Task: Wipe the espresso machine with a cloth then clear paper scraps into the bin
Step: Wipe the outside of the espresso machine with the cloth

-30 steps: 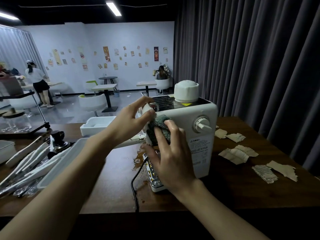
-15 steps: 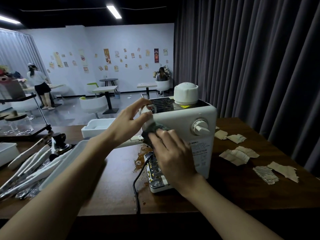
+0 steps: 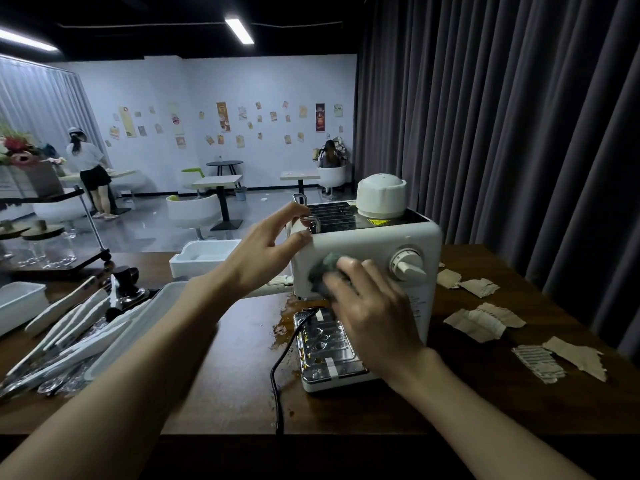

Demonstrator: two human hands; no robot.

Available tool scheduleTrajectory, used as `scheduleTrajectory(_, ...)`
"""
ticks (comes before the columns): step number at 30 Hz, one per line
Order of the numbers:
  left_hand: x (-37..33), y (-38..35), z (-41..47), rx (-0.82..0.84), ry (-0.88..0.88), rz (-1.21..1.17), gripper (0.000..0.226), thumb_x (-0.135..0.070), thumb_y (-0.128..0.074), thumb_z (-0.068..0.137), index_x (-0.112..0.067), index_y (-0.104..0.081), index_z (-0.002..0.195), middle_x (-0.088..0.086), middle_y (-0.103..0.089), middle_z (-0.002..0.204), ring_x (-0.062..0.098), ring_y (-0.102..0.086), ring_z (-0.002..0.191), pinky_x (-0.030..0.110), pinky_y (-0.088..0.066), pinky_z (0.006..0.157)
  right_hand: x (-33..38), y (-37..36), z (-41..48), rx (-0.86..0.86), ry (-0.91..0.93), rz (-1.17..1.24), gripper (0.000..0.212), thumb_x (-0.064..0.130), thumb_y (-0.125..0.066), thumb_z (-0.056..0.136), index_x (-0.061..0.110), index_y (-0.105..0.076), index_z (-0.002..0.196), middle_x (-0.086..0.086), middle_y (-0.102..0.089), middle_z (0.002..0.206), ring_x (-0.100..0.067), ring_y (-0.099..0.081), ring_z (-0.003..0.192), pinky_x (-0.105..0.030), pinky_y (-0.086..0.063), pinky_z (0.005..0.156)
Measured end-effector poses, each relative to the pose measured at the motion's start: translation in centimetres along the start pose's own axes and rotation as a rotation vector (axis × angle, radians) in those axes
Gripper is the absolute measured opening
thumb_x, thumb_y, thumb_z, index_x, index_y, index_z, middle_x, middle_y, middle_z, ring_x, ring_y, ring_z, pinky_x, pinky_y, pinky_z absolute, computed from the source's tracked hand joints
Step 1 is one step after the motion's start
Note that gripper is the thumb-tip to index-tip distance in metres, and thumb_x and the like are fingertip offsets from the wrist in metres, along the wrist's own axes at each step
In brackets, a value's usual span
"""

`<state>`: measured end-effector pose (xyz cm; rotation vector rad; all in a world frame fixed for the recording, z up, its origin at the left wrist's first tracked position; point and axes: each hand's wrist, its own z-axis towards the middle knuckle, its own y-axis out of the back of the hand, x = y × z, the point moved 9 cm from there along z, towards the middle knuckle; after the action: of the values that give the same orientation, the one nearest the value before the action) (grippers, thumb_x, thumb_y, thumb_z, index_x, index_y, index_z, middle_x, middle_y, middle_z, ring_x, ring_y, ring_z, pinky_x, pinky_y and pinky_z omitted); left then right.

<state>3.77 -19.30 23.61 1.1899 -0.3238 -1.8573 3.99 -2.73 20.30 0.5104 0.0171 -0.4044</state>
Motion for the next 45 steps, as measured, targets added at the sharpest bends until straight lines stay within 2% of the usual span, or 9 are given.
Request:
scheduleTrajectory(6,-0.8,-0.4,-0.2,0.014,-0.014,0.045,0.033,-0.043,-0.043,0.094,-0.035,-0.052,0.124,0.001,-0.054,0.139,0.021,-0.052,0.127,0.044,-0.044,0.101,-3.3,1.9,1.5,-0.11,-0.199,-0.02,0.031,0.0,-0.072,0.077,0.004,-0.068,0.107,-0.014,-0.062,0.11,-0.034,-0.06,0.097,-0.046,-0.055,0.071)
scheduleTrajectory(10,-2.9,-0.8,-0.5,-0.094,-0.093,0.301,0.034,-0.04,-0.037,0.096,-0.027,-0.055,0.122,0.008,-0.031,0.147,0.01,-0.055,0.091,0.027,-0.035,0.088,-1.7,0.2,0.2,0.06,-0.054,-0.019,0.032,-0.001,-0.072,0.078,0.004,-0.067,0.109,-0.015,-0.062,0.113,-0.034,-0.06,0.096,-0.047,-0.056,0.065)
scheduleTrajectory(13,-4.0,-1.7,-0.8,-0.116,-0.125,0.299,0.029,-0.046,-0.041,0.095,-0.026,-0.054,0.111,0.004,-0.036,0.138,0.006,-0.059,0.075,0.025,-0.038,0.079,-4.2,1.7,1.1,-0.017,-0.159,0.007,0.032,0.0,-0.07,0.079,0.005,-0.067,0.11,-0.014,-0.061,0.114,-0.035,-0.058,0.1,-0.048,-0.055,0.072)
scheduleTrajectory(15,-3.7,-2.2,-0.8,-0.099,-0.133,0.254,0.014,-0.036,-0.046,0.099,-0.026,-0.051,0.108,0.003,-0.035,0.145,0.017,-0.058,0.083,0.027,-0.039,0.081,-5.4,2.7,1.5,-0.094,-0.248,0.042,0.031,-0.001,-0.069,0.078,0.004,-0.067,0.109,-0.014,-0.06,0.114,-0.034,-0.057,0.101,-0.046,-0.054,0.079)
scheduleTrajectory(20,-2.5,-2.7,-1.0,-0.132,-0.177,0.137,0.012,-0.044,-0.048,0.099,-0.036,-0.046,0.108,0.0,-0.026,0.157,-0.033,-0.015,0.125,0.024,-0.031,0.095,-4.9,2.4,1.6,-0.026,-0.137,0.003,0.036,-0.004,-0.07,0.077,0.003,-0.068,0.112,-0.016,-0.061,0.117,-0.034,-0.057,0.103,-0.047,-0.052,0.086)
scheduleTrajectory(24,-1.9,-2.5,-0.7,-0.203,-0.17,0.069,0.04,-0.061,-0.058,0.084,-0.046,-0.046,0.119,-0.004,-0.024,0.164,-0.01,-0.023,0.137,0.018,-0.032,0.102,-8.6,3.7,2.0,-0.108,-0.306,0.05,0.031,0.0,-0.068,0.084,0.004,-0.068,0.114,-0.013,-0.06,0.116,-0.03,-0.055,0.104,-0.04,-0.05,0.087)
scheduleTrajectory(29,-0.7,-1.9,0.1,-0.219,-0.173,-0.014,0.036,-0.054,-0.069,0.08,-0.044,-0.045,0.106,-0.003,-0.029,0.163,-0.025,-0.039,0.121,-0.004,-0.035,0.081,-7.4,2.6,1.6,-0.037,-0.226,0.032,0.036,0.032,-0.072,0.084,0.01,-0.07,0.112,-0.01,-0.06,0.119,-0.029,-0.05,0.102,-0.039,-0.045,0.087)
scheduleTrajectory(35,-0.8,-1.1,0.8,-0.163,-0.174,0.035,0.038,-0.059,-0.065,0.078,-0.041,-0.049,0.108,-0.01,-0.033,0.158,0.0,-0.038,0.133,0.006,-0.035,0.089,-7.9,2.5,2.3,-0.066,-0.24,0.051,0.02,0.005,-0.074,0.079,0.007,-0.073,0.099,-0.01,-0.06,0.114,-0.026,-0.051,0.098,-0.035,-0.047,0.081)
scheduleTrajectory(45,-0.8,-1.9,0.6,-0.077,-0.133,0.203,0.041,-0.067,-0.05,0.081,-0.04,-0.055,0.111,-0.004,-0.019,0.165,0.002,-0.03,0.125,0.012,-0.034,0.083,-11.3,3.8,-0.9,-0.176,-0.302,0.107,0.028,-0.007,-0.07,0.081,-0.001,-0.071,0.108,-0.021,-0.057,0.117,-0.035,-0.055,0.111,-0.039,-0.046,0.097)
